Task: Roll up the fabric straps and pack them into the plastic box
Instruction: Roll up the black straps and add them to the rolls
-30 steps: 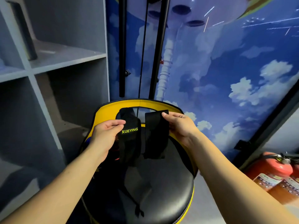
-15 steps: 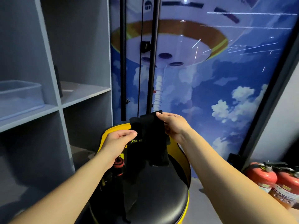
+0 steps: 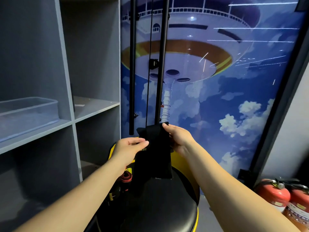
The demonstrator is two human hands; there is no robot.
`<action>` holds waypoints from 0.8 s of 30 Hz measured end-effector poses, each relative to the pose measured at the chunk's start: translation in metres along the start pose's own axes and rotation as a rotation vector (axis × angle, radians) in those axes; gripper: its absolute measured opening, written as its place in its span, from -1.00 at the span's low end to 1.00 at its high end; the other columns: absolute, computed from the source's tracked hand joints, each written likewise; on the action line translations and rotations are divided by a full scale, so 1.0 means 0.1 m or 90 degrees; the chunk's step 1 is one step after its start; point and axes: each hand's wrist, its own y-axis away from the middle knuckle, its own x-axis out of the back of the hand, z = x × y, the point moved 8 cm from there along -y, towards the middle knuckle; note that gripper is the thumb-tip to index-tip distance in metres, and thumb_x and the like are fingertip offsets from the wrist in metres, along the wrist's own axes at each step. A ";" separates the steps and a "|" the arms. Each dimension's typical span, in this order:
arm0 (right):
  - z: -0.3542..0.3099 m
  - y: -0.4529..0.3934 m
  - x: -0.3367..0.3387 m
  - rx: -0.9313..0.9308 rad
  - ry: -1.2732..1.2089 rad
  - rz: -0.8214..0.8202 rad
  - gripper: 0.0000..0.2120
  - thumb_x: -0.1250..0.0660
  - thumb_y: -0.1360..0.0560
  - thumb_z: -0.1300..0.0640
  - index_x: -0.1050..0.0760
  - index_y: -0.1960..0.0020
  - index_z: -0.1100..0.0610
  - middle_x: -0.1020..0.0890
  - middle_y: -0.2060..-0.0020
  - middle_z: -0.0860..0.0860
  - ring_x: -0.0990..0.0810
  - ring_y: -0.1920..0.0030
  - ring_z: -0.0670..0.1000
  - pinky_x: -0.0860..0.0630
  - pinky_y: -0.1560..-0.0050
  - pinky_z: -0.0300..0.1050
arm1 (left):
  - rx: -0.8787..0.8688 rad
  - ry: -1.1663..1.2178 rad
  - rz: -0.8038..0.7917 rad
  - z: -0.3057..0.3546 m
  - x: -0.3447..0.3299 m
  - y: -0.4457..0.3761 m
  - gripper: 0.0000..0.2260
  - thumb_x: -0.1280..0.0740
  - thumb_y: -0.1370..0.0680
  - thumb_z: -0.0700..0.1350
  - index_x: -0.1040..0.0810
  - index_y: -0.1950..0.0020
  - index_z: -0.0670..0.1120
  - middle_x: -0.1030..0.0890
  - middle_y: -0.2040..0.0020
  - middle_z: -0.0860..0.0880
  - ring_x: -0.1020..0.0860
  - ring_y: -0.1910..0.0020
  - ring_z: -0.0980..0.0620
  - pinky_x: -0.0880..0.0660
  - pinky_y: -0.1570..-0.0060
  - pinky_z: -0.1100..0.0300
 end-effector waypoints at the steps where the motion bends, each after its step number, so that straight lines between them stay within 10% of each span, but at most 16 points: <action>1: 0.00 0.01 -0.02 -0.006 -0.005 -0.003 -0.59 -0.52 -0.46 0.11 -0.59 -0.25 0.25 -0.69 -0.02 0.16 -0.68 0.09 0.10 -0.60 0.30 -0.13 | 0.005 0.006 -0.005 -0.01 -0.01 0.01 -0.85 -0.58 -0.42 0.03 -0.75 0.03 0.11 -0.70 -0.03 0.18 -0.58 -0.10 0.23 -0.44 -0.07 0.27; 16: -0.02 0.08 -0.06 -0.070 -0.015 -0.010 -0.74 -0.46 -0.51 0.07 -0.60 -0.14 0.18 -0.69 0.02 0.10 -0.67 0.08 0.09 -0.60 0.17 -0.10 | 0.026 0.010 -0.036 0.01 -0.11 0.02 -0.82 -0.54 -0.47 -0.07 -0.71 -0.04 -0.03 -0.66 0.00 0.15 -0.55 0.02 0.27 -0.36 0.21 0.39; 20: -0.04 0.06 0.09 -0.067 -0.001 -0.009 -0.89 -0.37 -0.58 0.08 -0.54 0.11 0.07 -0.60 0.42 -0.09 -0.53 0.40 -0.11 -0.50 0.31 -0.25 | 0.004 0.017 -0.011 0.08 -0.02 -0.02 -0.85 -0.57 -0.43 -0.06 -0.73 0.02 0.00 -0.71 0.00 0.09 -0.62 -0.04 0.16 -0.47 0.03 0.33; 24: -0.06 0.17 0.12 -0.012 0.059 -0.081 -0.82 -0.28 -0.63 0.21 -0.61 -0.16 0.16 -0.72 0.16 -0.03 -0.68 0.23 -0.09 -0.57 0.10 -0.20 | 0.009 0.007 0.007 0.13 0.06 -0.10 -0.86 -0.59 -0.41 -0.04 -0.73 0.06 0.03 -0.72 0.03 0.08 -0.62 -0.08 0.09 -0.48 -0.22 0.12</action>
